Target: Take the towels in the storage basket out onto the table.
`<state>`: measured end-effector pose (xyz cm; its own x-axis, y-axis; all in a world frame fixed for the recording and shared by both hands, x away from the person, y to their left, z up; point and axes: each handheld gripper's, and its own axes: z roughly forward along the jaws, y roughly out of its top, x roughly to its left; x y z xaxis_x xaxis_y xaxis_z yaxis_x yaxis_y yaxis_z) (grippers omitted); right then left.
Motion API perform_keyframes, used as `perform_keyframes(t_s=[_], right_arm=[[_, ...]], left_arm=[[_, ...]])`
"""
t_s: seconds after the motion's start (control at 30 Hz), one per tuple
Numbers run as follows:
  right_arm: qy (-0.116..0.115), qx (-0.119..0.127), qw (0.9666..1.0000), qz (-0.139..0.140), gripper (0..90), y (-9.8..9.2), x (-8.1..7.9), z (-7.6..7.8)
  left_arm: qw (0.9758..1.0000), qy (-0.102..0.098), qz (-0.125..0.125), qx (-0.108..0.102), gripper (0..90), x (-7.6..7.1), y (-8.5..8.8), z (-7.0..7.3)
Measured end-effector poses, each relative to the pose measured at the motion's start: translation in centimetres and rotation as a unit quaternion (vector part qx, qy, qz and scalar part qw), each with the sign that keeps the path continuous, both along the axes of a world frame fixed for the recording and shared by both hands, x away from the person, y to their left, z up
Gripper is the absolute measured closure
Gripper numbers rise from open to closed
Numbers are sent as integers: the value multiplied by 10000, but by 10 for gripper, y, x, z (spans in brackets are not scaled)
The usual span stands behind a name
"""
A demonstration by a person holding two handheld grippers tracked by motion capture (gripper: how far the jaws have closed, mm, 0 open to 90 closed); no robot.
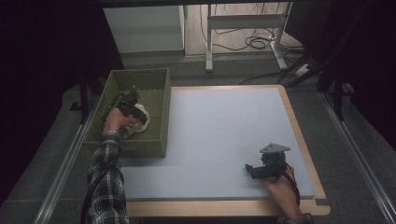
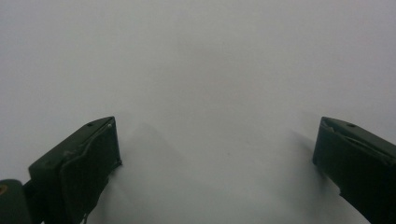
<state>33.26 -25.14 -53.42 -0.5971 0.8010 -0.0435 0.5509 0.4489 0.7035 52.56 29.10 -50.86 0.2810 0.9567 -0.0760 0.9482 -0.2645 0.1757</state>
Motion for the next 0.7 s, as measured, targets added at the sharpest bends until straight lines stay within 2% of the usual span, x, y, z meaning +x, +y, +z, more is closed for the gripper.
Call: perform_keyframes(t_s=[0.03,0.07,0.1,0.17,0.2,0.23,0.4,0.47,0.5,0.53,0.57,0.63,0.67,0.7], right_arm=[[0,0,10000,0,7,0,0,0],[1,0,10000,0,7,0,0,0],[3,0,10000,-4,8,0,0,0],[2,0,10000,-4,7,0,0,0],[2,0,10000,-4,7,0,0,0],[2,0,10000,-3,7,0,0,0],[2,0,10000,-3,7,0,0,0],[2,0,10000,-3,7,0,0,0],[2,0,10000,-3,7,0,0,0],[3,1,10000,-3,7,0,0,0],[4,1,10000,-4,7,0,0,0],[1,-1,10000,0,7,0,0,0],[1,-1,10000,0,7,0,0,0],[-8,-8,10000,8,7,0,0,0]], left_arm=[[10000,0,0,0,220,0,0,0],[10000,7,-26,33,220,-1,-1,1],[9999,17,-159,60,375,-3,-4,3],[9999,9,-153,50,504,-4,-4,4],[9999,0,-117,60,504,-5,-3,5],[9999,3,-74,-138,652,-6,-1,6],[9999,-29,-138,-85,702,-8,-3,9],[9995,-236,-127,-156,701,-10,-3,15],[9995,-236,-127,-156,701,-10,-3,15],[9987,-426,-112,-268,699,-13,-3,21],[9987,-426,-112,-268,699,-13,-3,21],[9974,-603,-149,-355,696,-19,-4,32],[9974,-603,-149,-355,696,-19,-4,32],[9967,-681,-181,-405,695,-23,-5,42]])
